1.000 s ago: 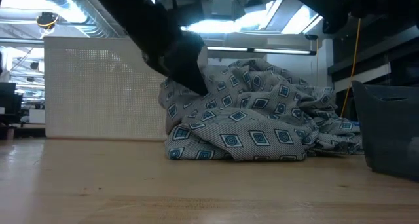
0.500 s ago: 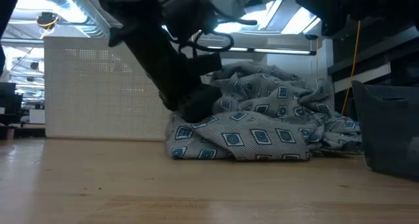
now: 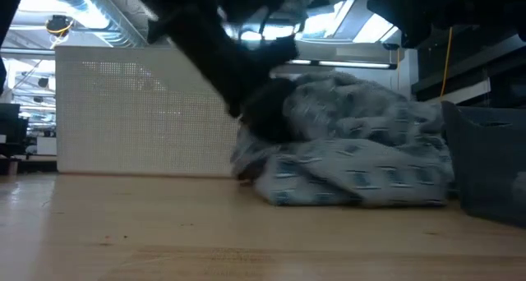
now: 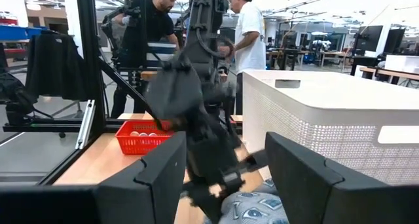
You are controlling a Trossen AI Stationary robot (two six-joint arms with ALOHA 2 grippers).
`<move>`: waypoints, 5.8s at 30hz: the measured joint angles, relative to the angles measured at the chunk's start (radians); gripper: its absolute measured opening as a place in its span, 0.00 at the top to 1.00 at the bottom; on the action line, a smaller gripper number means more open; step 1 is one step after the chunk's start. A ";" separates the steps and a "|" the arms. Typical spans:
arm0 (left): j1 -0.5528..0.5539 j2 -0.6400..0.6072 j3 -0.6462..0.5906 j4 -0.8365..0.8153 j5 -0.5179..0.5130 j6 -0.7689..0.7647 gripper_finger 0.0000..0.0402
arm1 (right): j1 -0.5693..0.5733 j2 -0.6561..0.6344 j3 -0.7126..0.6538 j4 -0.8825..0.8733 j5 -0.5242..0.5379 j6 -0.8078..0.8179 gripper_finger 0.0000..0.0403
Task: Pick & Place Medicine items
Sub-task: Put the gray patient gown into the white bin
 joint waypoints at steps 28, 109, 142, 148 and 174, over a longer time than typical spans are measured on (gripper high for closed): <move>-0.061 -0.485 0.100 0.025 -0.458 0.598 0.99 | 0.002 0.000 0.126 -0.180 -0.025 0.000 0.48; 0.676 -0.622 0.097 -0.696 -0.280 0.271 0.99 | 0.002 0.000 0.141 -0.216 -0.103 0.026 0.48; 0.595 -0.775 0.097 -0.551 -0.019 0.128 0.63 | 0.002 0.000 0.140 -0.151 0.139 -0.162 0.48; 0.472 -0.882 0.097 -0.403 0.123 0.120 0.63 | -0.006 0.013 0.140 -0.162 0.189 -0.150 0.48; -0.118 -0.714 0.057 0.007 -0.028 0.309 0.63 | -0.413 0.643 0.461 -0.346 0.014 -0.145 0.27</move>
